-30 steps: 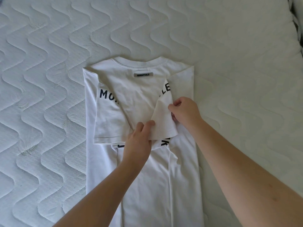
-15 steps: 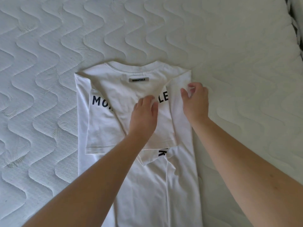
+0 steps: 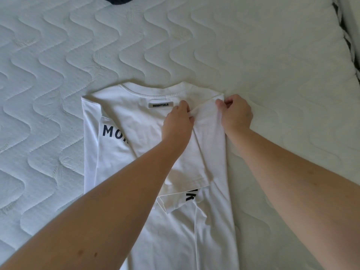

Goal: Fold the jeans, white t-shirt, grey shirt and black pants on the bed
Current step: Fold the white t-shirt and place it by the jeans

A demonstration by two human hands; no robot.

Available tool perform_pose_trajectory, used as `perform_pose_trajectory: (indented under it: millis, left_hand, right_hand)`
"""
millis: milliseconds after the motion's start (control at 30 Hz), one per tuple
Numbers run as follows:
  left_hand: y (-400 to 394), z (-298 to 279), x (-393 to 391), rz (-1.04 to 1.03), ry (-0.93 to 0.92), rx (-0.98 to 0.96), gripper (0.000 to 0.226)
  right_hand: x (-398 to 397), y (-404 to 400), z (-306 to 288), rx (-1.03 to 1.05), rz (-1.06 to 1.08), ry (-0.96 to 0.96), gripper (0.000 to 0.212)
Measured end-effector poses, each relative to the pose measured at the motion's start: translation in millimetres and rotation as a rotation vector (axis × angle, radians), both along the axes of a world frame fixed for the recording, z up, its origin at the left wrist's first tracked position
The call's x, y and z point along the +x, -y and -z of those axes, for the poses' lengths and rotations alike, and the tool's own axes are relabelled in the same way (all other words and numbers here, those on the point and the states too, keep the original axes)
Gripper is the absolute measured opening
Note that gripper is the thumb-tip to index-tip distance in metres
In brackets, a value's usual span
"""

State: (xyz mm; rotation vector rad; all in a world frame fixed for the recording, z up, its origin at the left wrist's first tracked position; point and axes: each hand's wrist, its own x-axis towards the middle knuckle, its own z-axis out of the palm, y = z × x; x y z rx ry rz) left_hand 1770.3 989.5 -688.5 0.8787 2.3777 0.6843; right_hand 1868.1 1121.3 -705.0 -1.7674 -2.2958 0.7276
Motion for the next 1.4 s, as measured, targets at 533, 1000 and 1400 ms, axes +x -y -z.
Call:
perform_pose_trajectory:
  millis: [533,1000,1400]
  left_hand:
    - [53.3,-2.8,-177.3,-0.048,-0.266,-0.266,0.045]
    - [65.0,-1.2,-228.1,0.036,-0.034,-0.170,0.037]
    - [85.4,4.5,-233.2,-0.010,-0.127,-0.135,0.032]
  right_hand:
    - [-46.6,-27.0,-17.2,-0.173,-0.341,0.010,0.033]
    - [-30.0,-41.1,-18.2,-0.207,-0.221,-0.020,0.044]
    - [-26.6,-29.7,-10.5,-0.163,-0.142,-0.174,0.030]
